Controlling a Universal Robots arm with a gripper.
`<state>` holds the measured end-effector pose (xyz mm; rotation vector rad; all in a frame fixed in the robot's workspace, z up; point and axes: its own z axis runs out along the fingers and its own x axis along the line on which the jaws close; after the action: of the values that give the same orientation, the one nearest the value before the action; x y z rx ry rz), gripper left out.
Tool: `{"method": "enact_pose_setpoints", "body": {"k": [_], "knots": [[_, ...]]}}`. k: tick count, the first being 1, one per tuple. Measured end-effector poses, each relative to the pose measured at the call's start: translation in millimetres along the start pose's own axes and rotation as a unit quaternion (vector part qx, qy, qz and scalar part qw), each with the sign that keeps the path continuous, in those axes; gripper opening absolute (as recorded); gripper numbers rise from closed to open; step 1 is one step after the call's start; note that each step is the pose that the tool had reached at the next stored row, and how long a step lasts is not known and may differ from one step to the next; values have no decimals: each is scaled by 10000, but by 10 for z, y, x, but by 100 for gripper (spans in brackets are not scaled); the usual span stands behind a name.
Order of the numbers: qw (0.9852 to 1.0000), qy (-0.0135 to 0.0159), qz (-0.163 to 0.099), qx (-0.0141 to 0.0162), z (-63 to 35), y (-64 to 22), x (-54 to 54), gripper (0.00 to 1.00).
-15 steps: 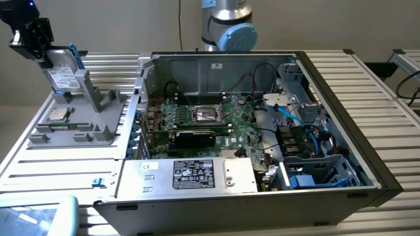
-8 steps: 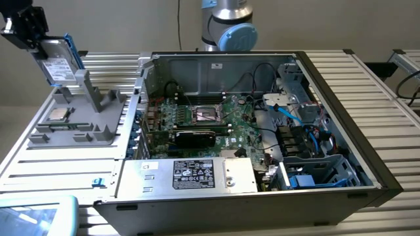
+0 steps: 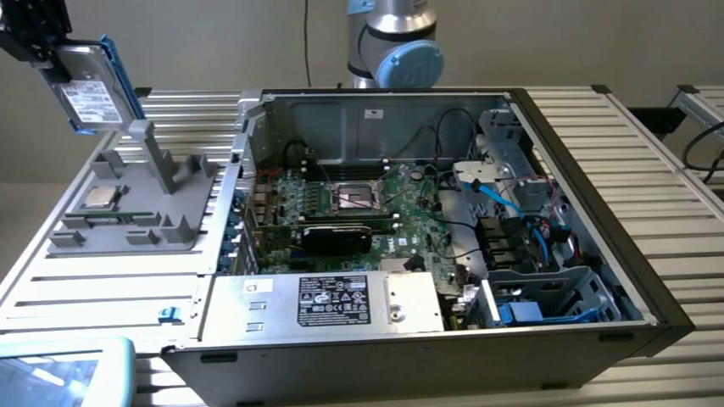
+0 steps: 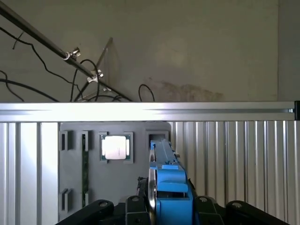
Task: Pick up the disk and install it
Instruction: 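Pick up the disk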
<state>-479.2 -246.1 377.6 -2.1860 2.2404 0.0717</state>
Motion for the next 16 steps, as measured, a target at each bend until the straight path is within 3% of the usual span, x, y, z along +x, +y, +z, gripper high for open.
{"method": "enact_pose_setpoints", "body": {"k": [9,16], "knots": [[10000,9,0,7,-302,-5,-9,37],[10000,9,-2,10,-455,-85,26,37]]}}
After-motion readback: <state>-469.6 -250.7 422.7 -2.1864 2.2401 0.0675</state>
